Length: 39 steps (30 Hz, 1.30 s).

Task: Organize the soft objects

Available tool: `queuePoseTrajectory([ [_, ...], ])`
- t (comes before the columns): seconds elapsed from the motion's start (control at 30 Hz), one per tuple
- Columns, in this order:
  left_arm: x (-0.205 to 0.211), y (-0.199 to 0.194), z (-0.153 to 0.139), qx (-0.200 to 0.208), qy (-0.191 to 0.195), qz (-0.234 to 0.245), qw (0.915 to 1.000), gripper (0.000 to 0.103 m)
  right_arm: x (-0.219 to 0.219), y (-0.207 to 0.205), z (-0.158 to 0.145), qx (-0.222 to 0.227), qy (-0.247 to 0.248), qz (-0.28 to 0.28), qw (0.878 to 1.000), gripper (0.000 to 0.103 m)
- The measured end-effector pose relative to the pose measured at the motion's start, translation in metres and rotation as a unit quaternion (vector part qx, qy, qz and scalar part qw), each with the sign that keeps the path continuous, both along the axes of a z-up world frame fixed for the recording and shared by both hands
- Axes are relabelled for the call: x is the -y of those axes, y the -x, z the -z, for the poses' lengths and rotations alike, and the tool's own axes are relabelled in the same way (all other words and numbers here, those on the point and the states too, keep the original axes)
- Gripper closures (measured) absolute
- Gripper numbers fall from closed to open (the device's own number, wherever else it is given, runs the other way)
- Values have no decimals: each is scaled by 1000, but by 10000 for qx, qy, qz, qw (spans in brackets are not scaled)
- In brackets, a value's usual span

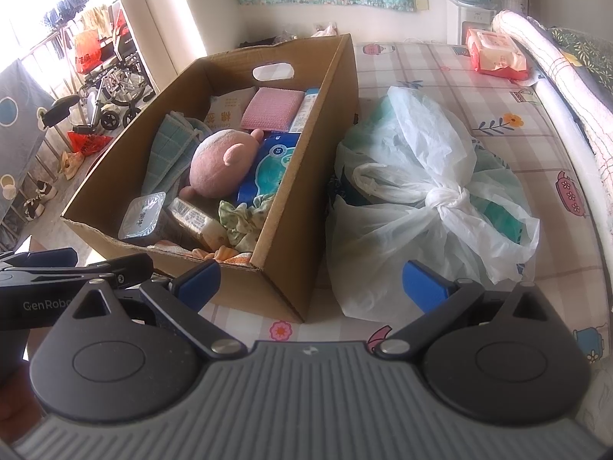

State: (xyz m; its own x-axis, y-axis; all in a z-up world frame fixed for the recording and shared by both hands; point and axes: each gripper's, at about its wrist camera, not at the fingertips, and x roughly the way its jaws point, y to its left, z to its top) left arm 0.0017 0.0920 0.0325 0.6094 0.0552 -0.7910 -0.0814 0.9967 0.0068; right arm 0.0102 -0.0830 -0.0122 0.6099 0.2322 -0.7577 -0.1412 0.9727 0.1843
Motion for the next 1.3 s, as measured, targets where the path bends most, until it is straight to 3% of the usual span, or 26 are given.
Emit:
queuePoseTrajectory([
  [1.3,-1,0,0,-6,5,1,10000,1,-3,0,1,-2,-14,-5,10000,1],
])
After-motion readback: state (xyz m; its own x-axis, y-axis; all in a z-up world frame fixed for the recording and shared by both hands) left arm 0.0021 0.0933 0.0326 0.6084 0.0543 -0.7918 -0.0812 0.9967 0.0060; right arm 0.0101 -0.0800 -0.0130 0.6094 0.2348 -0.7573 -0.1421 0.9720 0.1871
